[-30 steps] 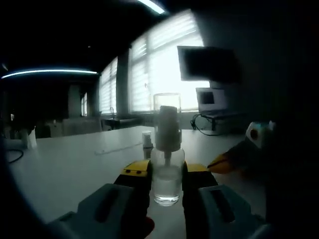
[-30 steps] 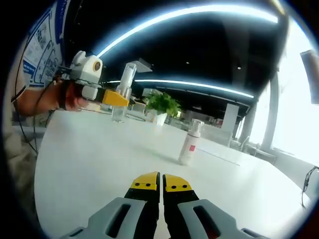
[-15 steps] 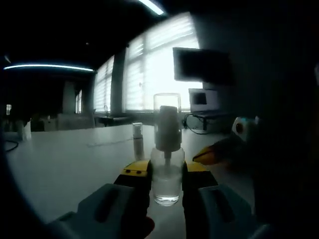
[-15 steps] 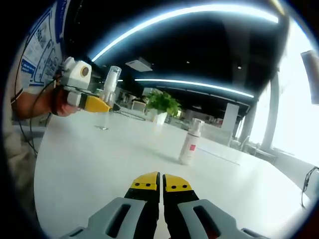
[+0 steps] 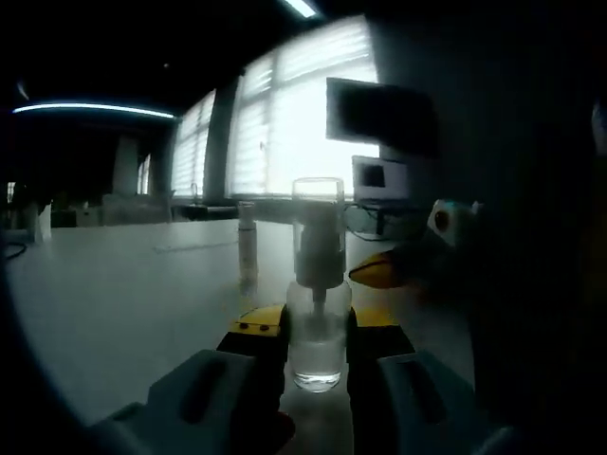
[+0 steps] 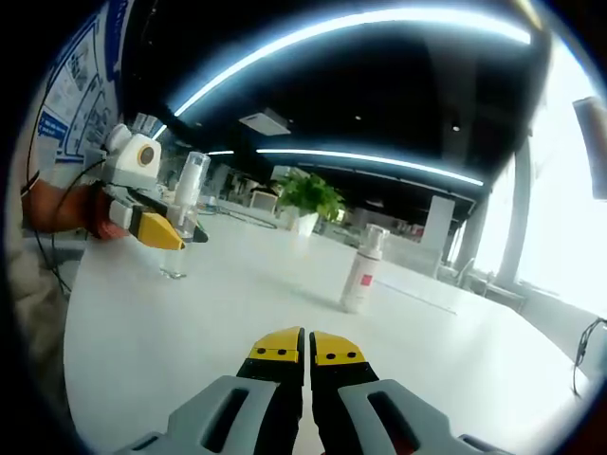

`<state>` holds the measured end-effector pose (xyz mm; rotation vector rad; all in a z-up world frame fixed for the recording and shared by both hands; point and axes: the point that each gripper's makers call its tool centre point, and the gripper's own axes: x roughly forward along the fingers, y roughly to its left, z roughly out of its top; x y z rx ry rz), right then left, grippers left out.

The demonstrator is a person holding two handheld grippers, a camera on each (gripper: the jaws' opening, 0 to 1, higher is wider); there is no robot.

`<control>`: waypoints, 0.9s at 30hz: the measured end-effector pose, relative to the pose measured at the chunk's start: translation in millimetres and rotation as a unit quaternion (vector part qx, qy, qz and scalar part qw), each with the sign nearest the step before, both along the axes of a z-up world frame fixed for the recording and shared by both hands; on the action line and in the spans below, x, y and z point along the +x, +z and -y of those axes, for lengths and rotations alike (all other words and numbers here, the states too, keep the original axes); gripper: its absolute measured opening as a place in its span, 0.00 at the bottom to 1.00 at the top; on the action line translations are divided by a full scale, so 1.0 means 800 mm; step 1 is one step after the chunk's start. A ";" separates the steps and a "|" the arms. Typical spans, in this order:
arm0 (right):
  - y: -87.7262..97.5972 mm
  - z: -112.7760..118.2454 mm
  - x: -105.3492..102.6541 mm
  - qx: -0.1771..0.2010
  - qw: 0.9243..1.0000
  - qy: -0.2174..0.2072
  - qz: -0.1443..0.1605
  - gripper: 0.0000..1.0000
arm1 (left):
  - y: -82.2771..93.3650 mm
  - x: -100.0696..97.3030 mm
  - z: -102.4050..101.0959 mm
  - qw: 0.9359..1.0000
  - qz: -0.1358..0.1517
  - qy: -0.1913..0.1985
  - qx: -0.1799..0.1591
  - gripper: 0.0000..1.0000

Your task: Clamp pump bottle remove cover press pump head put on cover

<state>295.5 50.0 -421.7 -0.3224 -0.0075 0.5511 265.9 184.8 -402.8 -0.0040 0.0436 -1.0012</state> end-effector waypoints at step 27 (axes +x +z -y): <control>-0.003 -0.001 0.000 -0.002 1.000 -0.002 -0.005 0.00 | -0.016 -0.001 0.002 1.000 -0.012 0.001 0.018 0.15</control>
